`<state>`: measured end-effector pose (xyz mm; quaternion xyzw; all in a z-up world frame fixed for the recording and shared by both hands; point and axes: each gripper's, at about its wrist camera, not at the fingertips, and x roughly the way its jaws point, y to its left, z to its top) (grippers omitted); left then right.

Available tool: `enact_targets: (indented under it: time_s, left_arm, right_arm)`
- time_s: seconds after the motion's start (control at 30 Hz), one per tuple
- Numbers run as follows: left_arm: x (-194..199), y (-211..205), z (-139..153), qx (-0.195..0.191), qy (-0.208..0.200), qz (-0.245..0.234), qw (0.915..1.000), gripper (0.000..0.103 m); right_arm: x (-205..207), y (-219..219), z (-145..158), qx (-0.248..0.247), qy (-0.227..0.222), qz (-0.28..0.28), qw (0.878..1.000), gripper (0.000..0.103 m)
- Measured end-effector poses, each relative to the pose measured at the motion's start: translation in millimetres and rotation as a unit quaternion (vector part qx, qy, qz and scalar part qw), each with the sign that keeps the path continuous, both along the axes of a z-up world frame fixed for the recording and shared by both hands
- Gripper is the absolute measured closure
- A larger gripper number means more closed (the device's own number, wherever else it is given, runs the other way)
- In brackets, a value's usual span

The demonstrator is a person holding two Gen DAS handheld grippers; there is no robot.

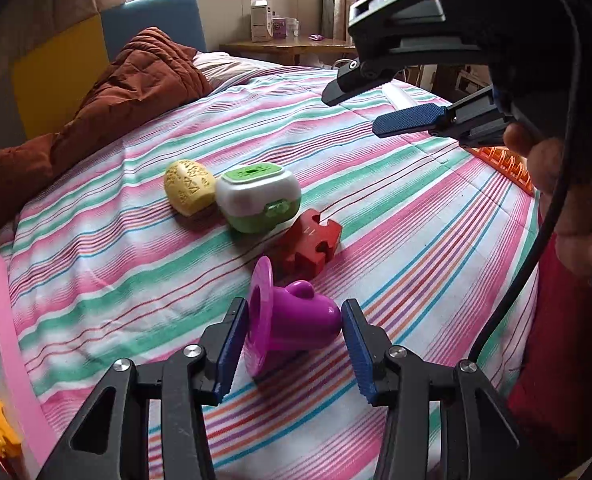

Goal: Organize rigid objects
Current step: 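Grasp the magenta cup toy with the left gripper while the right grasps the red puzzle piece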

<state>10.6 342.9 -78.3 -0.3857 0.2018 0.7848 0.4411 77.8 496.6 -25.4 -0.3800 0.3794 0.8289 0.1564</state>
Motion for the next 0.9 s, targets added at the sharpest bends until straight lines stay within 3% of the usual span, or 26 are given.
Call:
enact_targets:
  time_s: [0.2, 0.37, 0.4, 0.5, 0.7, 0.9]
  left_arm:
    - [11, -49, -1, 0.008, 0.008, 0.036, 0.9993, 0.054]
    - [11, -79, 1, 0.021, -0.004, 0.061, 0.9979, 0.054]
    - [11, -84, 2, 0.023, -0.007, 0.064, 0.9977, 0.054]
    - [11, -91, 2, 0.029, -0.01, 0.069, 0.9971, 0.054]
    - [11, -92, 1, 0.038, -0.019, 0.073, 0.9964, 0.054]
    - [4, -98, -6, 0.048, -0.058, 0.087, 0.9934, 0.049]
  right_arm:
    - [-18, -19, -12, -0.008, -0.035, 0.067, 0.997, 0.059]
    - [-32, -45, -26, 0.008, -0.082, 0.132, 0.988, 0.059]
    - [-35, -50, -28, 0.016, -0.092, 0.143, 0.985, 0.056]
    - [-39, -64, -31, 0.046, -0.108, 0.169, 0.979, 0.048]
    - [-44, -81, -37, 0.096, -0.139, 0.198, 0.966, 0.047]
    - [-43, -84, -38, 0.104, -0.144, 0.211, 0.961, 0.046]
